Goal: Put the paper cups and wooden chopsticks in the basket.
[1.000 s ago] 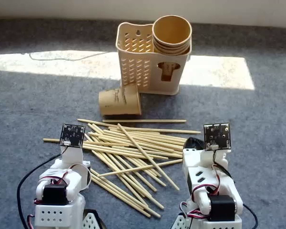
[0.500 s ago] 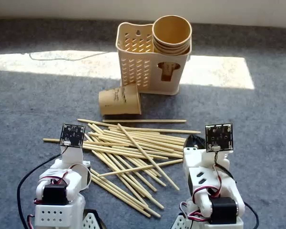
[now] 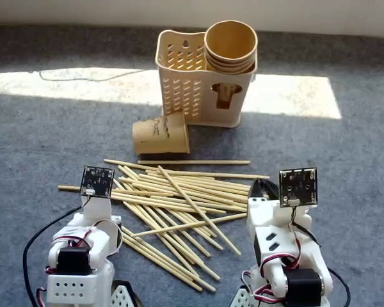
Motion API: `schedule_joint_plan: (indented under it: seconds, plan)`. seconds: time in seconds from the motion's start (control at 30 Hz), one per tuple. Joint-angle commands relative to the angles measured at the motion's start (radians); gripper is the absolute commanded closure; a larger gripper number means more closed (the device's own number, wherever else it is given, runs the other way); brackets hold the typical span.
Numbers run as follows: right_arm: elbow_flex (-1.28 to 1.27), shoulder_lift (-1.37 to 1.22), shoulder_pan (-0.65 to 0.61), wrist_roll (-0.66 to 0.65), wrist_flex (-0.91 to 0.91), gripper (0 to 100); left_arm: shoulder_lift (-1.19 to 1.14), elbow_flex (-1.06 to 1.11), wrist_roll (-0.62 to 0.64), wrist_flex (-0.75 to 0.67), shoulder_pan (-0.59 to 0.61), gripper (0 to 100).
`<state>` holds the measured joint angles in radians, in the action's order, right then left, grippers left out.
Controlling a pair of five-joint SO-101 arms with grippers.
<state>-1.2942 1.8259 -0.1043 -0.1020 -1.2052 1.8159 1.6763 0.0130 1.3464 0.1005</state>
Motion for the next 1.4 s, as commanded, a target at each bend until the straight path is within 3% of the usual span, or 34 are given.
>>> schedule_joint_plan:
  seconds: [0.0,0.73,1.13,1.37]
  plan:
    - [0.067,-0.008,-0.008,0.003,-0.054,99.3,-0.001,0.019,-0.002,0.006,-0.016,96]
    - [0.171,-0.024,-0.033,0.002,-0.124,99.3,-0.001,0.019,-0.002,0.006,-0.016,96]
    - [0.449,-0.573,-0.062,0.009,-0.199,99.3,-0.001,0.019,-0.002,0.006,-0.016,96]
    - [0.509,-0.691,-0.062,0.009,-0.199,99.3,-0.001,0.019,-0.002,0.006,-0.016,96]
